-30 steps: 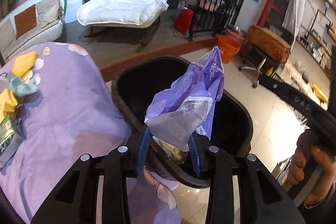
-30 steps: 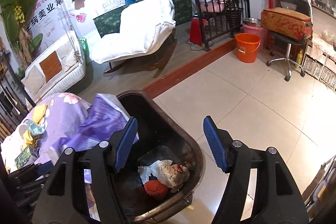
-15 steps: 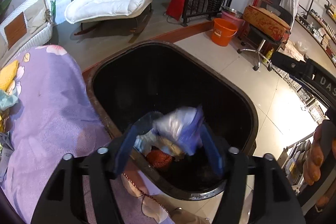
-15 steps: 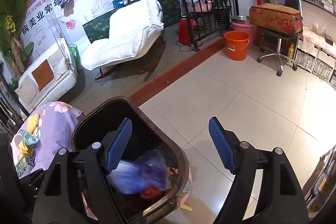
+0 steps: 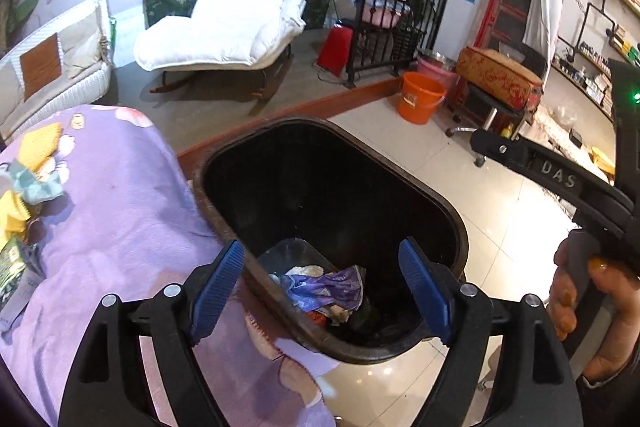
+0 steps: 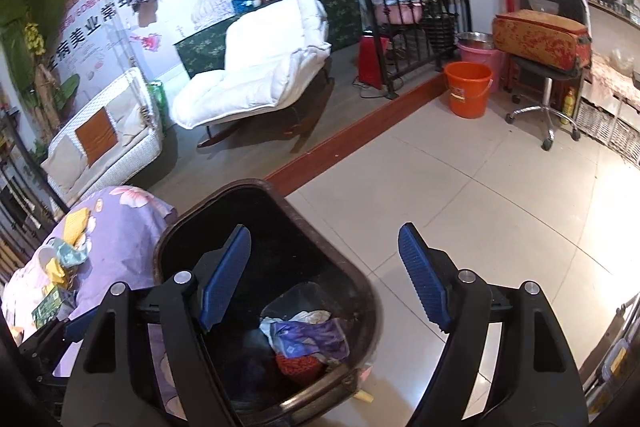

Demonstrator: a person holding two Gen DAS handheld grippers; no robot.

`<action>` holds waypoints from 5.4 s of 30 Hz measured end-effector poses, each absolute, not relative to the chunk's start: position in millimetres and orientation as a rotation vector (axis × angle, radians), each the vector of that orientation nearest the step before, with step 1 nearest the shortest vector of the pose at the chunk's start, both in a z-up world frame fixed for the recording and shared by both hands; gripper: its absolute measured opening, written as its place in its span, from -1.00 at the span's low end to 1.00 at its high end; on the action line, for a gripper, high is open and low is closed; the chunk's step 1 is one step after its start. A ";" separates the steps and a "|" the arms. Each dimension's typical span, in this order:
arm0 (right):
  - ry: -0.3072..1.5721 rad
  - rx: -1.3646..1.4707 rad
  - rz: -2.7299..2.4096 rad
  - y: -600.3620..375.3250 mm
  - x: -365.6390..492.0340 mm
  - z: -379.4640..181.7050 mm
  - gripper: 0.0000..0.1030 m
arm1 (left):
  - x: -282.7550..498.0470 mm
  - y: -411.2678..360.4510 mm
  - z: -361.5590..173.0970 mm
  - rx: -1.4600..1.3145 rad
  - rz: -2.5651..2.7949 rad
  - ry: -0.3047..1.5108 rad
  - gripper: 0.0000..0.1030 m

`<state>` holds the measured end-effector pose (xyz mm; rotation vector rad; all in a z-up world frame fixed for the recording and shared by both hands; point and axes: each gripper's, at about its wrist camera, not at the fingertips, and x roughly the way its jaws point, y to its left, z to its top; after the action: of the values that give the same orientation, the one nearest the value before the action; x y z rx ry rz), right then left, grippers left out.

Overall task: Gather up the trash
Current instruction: 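Move both tools back over the bed toward the remaining trash, then grasp the orange peel with the left tool while the right tool grasps the green carton, then carry the orange peel and green carton over the black bin with both tools, then open the right tool to drop the carton while the left tool drops the peel into the bin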

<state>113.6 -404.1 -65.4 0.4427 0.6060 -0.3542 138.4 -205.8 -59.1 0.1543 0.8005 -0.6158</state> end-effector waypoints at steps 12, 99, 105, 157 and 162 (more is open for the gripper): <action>0.620 0.383 -0.198 -352.3 127.6 -58.4 0.52 | 124.0 -147.3 -42.2 0.097 -0.491 0.719 0.62; 0.585 -0.387 0.900 25.3 226.0 -22.7 -0.02 | 124.0 163.2 -61.5 -0.371 0.063 0.787 -0.59; 0.578 -0.268 0.856 -4.8 203.8 -16.3 -0.02 | 114.6 133.9 -51.6 -0.341 0.003 0.758 -0.59; 0.979 0.257 -0.035 -313.6 211.0 -139.8 0.12 | 127.4 -109.9 -46.6 -0.049 -0.527 0.809 -0.59; 0.951 0.281 -0.065 -324.8 198.7 -134.4 0.19 | 131.9 -123.5 -49.5 -0.040 -0.564 0.831 -0.59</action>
<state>198.7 -324.8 -134.4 0.2813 0.9506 -0.0653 131.9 -123.5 -49.5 -0.0405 0.8314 -0.5641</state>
